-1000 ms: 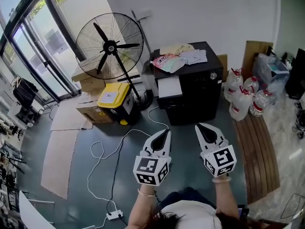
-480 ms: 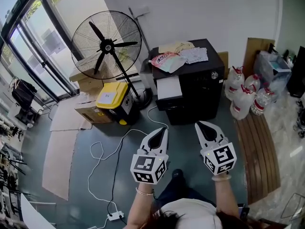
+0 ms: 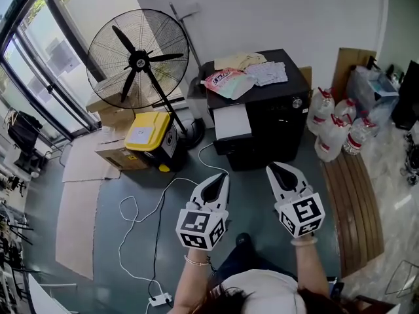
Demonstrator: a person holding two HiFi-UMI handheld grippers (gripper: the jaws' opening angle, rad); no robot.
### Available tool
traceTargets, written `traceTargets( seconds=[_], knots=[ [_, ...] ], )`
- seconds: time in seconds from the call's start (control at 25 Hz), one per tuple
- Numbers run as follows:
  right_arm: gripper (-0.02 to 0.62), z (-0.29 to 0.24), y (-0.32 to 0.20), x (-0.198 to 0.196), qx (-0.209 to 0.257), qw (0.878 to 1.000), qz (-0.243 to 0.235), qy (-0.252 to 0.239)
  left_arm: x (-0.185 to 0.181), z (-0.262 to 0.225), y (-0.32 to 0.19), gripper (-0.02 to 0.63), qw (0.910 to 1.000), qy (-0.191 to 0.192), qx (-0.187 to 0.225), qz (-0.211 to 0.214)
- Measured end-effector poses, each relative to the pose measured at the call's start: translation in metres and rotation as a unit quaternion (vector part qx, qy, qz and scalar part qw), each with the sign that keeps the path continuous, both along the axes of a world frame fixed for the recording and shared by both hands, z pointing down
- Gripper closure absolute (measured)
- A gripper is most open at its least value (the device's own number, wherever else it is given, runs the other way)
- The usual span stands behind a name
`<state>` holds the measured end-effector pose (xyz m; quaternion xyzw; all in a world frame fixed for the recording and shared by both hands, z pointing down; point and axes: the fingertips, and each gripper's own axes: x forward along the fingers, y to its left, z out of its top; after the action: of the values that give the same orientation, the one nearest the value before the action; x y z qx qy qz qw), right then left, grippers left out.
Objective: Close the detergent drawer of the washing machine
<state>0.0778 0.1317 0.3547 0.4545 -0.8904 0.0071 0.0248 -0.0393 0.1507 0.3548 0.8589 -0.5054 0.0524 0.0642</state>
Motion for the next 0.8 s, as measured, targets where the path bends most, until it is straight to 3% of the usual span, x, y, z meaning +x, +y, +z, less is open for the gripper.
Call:
traceTargets(
  seconds=[0.4, 0.8],
  knots=[
    [0.512, 0.022, -0.055, -0.023, -0.025, 0.999, 0.019, 0.018, -0.037, 0.017, -0.055, 0.557, 0.9998, 0.019, -0.009, 0.006],
    [0.506, 0.043, -0.099, -0.036, -0.047, 0.998, 0.037, 0.031, -0.074, 0.044, -0.102, 0.537, 0.9991, 0.021, -0.036, -0.004]
  ],
)
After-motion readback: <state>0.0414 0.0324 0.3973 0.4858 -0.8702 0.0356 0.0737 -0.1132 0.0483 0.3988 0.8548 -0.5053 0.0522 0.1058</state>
